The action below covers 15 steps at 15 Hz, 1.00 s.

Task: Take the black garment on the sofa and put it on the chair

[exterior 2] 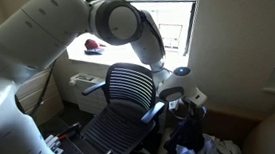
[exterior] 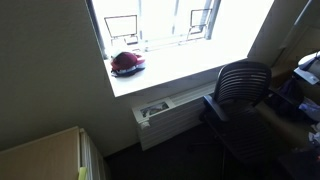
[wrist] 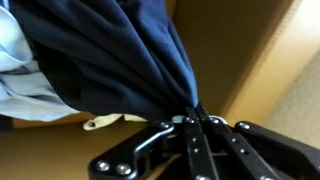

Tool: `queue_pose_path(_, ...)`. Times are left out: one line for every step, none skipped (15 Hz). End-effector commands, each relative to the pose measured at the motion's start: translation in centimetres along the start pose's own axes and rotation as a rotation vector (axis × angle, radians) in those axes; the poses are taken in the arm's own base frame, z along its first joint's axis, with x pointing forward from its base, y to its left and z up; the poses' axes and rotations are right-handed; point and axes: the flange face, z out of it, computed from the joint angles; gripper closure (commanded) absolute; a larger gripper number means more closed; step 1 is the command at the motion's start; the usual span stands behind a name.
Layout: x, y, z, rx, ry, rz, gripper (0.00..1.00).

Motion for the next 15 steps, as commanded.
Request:
queue_pose_path(2.1,-3.6,-8.9,0.166,0.098,-0.089,0.99)
queue_pose_path(2.8,-4.7,-11.2,0.219,0.133,-0.107,0.99)
queue_pose_path(3.4,-6.2,-13.7,0.274,0.165,-0.124,0.99)
queue_pose_path(3.8,-7.7,-16.1,0.328,0.19,-0.14,0.99)
queue_pose_path(4.2,-9.1,-18.4,0.382,0.213,-0.155,0.99)
queue_pose_path(4.3,-10.5,-20.8,0.436,0.233,-0.18,0.99)
queue_pose_path(4.4,-11.6,-23.1,0.486,0.258,-0.213,0.99)
queue_pose_path(4.2,-13.1,-25.3,0.54,0.268,-0.239,0.99)
queue_pose_path(3.7,-14.5,-27.4,0.591,0.267,-0.271,0.99)
queue_pose_path(3.0,-16.0,-29.3,0.637,0.252,-0.31,0.99)
queue_pose_path(2.1,-17.3,-31.1,0.687,0.242,-0.341,0.99)
queue_pose_path(1.0,-18.4,-32.9,0.739,0.233,-0.377,0.99)
queue_pose_path(-0.1,-19.2,-34.6,0.793,0.231,-0.419,0.99)
queue_pose_path(-1.2,-19.7,-36.3,0.842,0.23,-0.464,0.99)
queue_pose_path(-2.2,-20.0,-38.1,0.898,0.233,-0.504,0.99)
